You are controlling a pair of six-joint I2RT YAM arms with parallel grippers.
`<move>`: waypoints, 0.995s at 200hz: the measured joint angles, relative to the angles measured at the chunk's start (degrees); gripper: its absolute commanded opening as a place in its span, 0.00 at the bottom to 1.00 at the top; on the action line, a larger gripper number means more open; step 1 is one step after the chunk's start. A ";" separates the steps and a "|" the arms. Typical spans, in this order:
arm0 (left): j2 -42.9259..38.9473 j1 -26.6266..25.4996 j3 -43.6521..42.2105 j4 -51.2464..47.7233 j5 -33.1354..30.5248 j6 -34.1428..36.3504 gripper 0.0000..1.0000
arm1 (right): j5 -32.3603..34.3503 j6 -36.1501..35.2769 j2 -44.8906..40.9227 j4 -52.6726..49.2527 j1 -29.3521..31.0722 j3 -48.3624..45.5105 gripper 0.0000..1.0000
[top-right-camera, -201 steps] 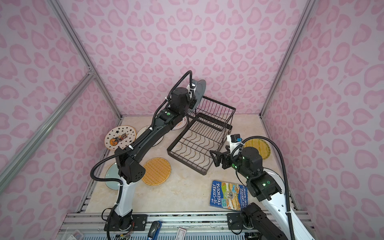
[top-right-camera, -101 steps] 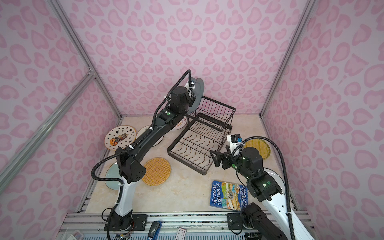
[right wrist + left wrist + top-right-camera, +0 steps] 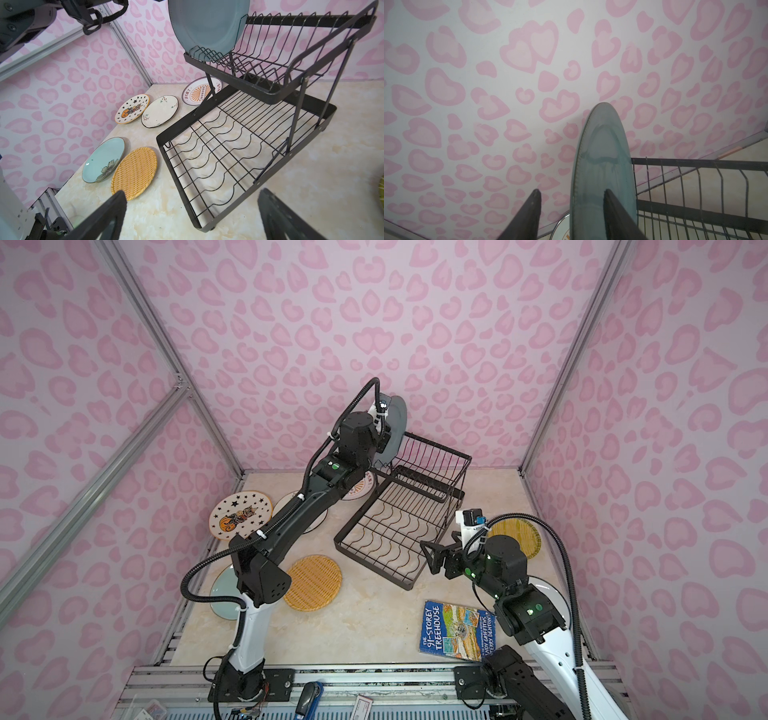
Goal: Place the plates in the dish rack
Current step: 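Lower the teal plate into a slot of the upper tier with the left gripper, then open the left gripper and draw it back toward the robot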
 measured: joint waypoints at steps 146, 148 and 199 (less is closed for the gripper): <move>-16.96 0.48 -7.08 -6.16 11.54 -8.39 0.83 | 0.94 0.87 -1.88 -2.05 0.00 2.23 0.98; -17.33 0.50 -7.41 -6.23 11.74 -8.55 0.84 | 0.94 0.85 -1.90 -2.12 0.00 2.23 0.98; -30.88 1.01 -22.23 -8.07 15.56 -13.62 0.97 | 1.95 0.92 -1.62 -2.73 0.00 2.56 0.99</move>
